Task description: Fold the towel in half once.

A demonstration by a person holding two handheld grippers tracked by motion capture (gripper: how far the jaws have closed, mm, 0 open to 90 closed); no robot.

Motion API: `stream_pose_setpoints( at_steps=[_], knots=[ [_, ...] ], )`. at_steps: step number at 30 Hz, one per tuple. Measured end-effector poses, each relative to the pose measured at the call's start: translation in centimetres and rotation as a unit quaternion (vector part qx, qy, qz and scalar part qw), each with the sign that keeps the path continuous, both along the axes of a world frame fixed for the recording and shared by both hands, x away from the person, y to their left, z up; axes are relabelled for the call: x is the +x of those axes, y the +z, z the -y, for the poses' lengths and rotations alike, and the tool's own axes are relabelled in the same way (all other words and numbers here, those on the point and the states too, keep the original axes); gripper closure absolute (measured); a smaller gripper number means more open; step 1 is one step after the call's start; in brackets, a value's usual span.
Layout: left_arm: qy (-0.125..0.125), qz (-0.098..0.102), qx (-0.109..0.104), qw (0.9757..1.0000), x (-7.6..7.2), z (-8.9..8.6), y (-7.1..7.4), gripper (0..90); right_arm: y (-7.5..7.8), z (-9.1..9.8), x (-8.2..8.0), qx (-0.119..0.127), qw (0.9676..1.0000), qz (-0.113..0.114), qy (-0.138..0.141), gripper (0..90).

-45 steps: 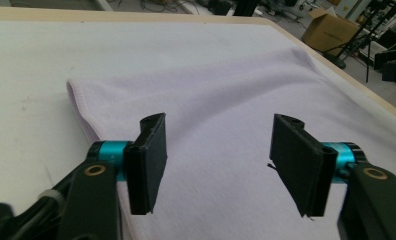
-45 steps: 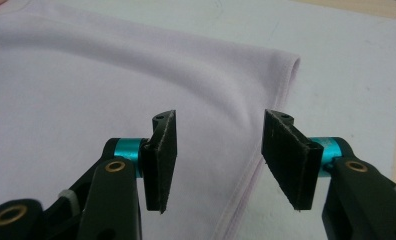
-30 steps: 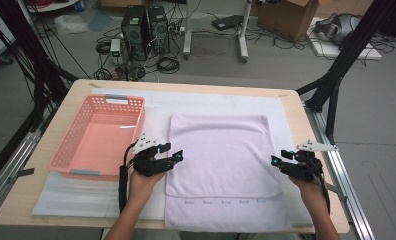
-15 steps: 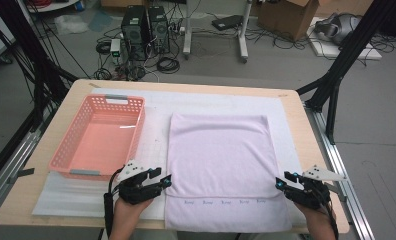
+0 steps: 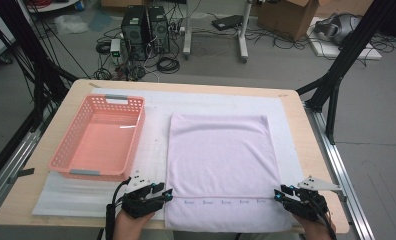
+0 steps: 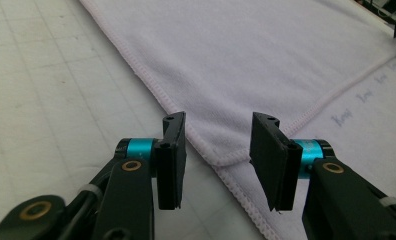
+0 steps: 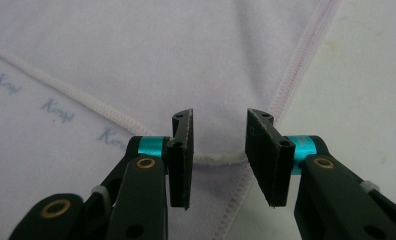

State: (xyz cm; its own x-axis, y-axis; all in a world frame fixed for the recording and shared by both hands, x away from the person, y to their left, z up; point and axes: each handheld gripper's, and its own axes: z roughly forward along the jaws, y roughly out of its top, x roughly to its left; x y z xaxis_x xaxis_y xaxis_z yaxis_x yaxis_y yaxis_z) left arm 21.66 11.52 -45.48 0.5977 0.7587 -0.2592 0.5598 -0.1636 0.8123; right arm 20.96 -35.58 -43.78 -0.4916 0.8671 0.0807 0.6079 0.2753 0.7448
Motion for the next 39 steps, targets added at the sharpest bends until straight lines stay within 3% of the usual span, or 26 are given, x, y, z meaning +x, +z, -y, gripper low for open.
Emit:
stream_pose_setpoints(
  at_steps=[3,6,9,12,19,23,25,28,30,32,35,39],
  knots=[
    [-0.003,0.003,0.014,0.9999,-0.1,0.4,-0.2,59.2,-0.5,-0.1,-0.3,-0.018,0.9998,-0.008,-0.001,63.9],
    [-0.002,0.011,0.024,0.9996,-0.3,0.8,-0.2,62.0,-0.5,-0.1,-0.5,-0.017,0.9998,-0.004,-0.002,69.2],
    [0.004,0.014,0.03,0.9994,-0.3,0.9,-0.2,68.2,-0.5,-0.4,-0.6,-0.022,0.9997,-0.004,0.002,74.6],
    [0.003,0.027,0.034,0.9991,-0.4,0.9,0.0,80.1,-0.4,-0.4,-0.6,-0.023,0.9997,-0.002,0.012,81.5],
    [-0.003,0.033,0.006,0.9994,-0.5,0.5,0.4,88.4,-0.4,-0.1,-0.5,-0.005,0.9999,-0.006,0.01,84.8],
    [0.002,0.03,-0.008,0.9995,-0.6,0.3,0.6,82.1,-0.4,-0.1,-0.6,-0.003,0.9999,-0.004,0.01,83.8],
    [0.006,0.026,-0.003,0.9996,-0.5,0.3,0.4,79.4,-0.4,-0.1,-0.6,-0.003,0.9999,-0.006,0.009,83.4],
    [0.012,0.014,-0.001,0.9998,-0.2,0.5,0.2,66.1,-0.4,-0.1,-0.6,-0.003,0.9999,-0.005,0.011,82.8],
    [0.011,0.013,-0.001,0.9999,0.0,0.8,0.1,63.7,-0.4,-0.1,-0.6,-0.003,0.9999,-0.006,0.011,82.7],
    [0.012,0.012,0.007,0.9998,0.1,1.2,0.1,65.6,-0.5,-0.1,-0.6,-0.003,0.9999,-0.006,0.01,82.6],
    [0.013,0.017,0.022,0.9995,0.1,1.6,0.1,78.1,-0.4,-0.1,-0.6,-0.005,0.9999,-0.005,0.01,82.4],
    [0.01,0.03,0.02,0.9993,-0.1,1.8,0.3,84.7,-0.4,0.0,-0.7,-0.005,0.9999,-0.005,0.009,81.9]
  ],
)
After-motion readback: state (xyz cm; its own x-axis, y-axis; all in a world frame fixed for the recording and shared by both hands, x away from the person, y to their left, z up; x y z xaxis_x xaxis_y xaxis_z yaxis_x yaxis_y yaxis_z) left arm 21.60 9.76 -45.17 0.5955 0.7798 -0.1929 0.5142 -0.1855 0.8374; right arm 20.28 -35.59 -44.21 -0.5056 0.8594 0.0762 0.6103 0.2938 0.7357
